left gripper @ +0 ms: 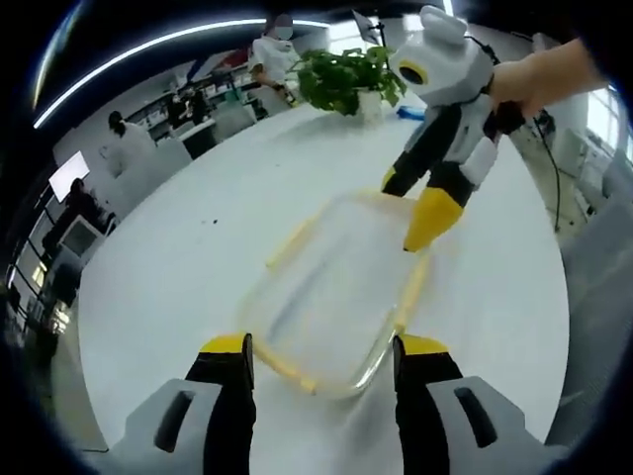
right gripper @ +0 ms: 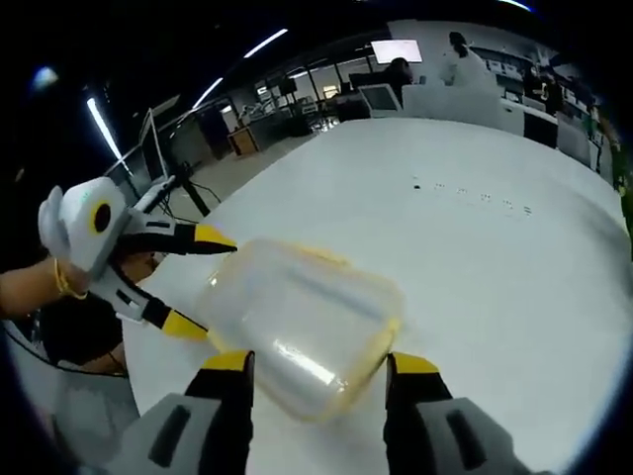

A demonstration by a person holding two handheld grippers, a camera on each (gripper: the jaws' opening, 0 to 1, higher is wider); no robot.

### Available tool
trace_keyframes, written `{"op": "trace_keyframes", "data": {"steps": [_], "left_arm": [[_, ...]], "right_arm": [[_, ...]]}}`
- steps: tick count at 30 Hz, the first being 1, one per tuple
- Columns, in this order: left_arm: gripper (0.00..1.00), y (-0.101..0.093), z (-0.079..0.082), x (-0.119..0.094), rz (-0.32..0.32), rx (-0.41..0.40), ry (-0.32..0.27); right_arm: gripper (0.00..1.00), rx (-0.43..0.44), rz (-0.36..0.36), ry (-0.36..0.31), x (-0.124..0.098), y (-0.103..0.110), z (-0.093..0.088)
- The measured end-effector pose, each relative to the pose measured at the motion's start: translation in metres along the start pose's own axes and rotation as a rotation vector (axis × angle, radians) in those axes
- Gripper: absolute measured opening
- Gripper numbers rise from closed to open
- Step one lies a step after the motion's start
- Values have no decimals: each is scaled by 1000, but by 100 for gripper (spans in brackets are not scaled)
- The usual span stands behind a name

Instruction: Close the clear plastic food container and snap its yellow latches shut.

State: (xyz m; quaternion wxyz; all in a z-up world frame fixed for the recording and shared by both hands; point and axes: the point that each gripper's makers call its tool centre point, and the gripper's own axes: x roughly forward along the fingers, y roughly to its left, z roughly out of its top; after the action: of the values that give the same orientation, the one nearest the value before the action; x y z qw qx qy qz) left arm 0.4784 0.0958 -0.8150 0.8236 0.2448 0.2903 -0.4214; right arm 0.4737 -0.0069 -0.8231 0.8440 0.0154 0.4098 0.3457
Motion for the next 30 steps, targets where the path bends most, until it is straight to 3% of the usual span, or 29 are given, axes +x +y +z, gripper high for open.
{"op": "trace_keyframes", "data": {"steps": [14, 19, 26, 30], "left_arm": [[55, 4, -1, 1, -8, -3, -1], [58, 2, -1, -3, 3, -24, 25], [59, 4, -2, -29, 23, -50, 15], [59, -2, 6, -56, 42, -85, -37]], "right_arm": [[52, 1, 1, -32, 3, 0, 3], [50, 15, 14, -51, 2, -2, 3], [51, 40, 4, -98, -19, -3, 2], [51, 36, 5, -124, -36, 1, -2]]}}
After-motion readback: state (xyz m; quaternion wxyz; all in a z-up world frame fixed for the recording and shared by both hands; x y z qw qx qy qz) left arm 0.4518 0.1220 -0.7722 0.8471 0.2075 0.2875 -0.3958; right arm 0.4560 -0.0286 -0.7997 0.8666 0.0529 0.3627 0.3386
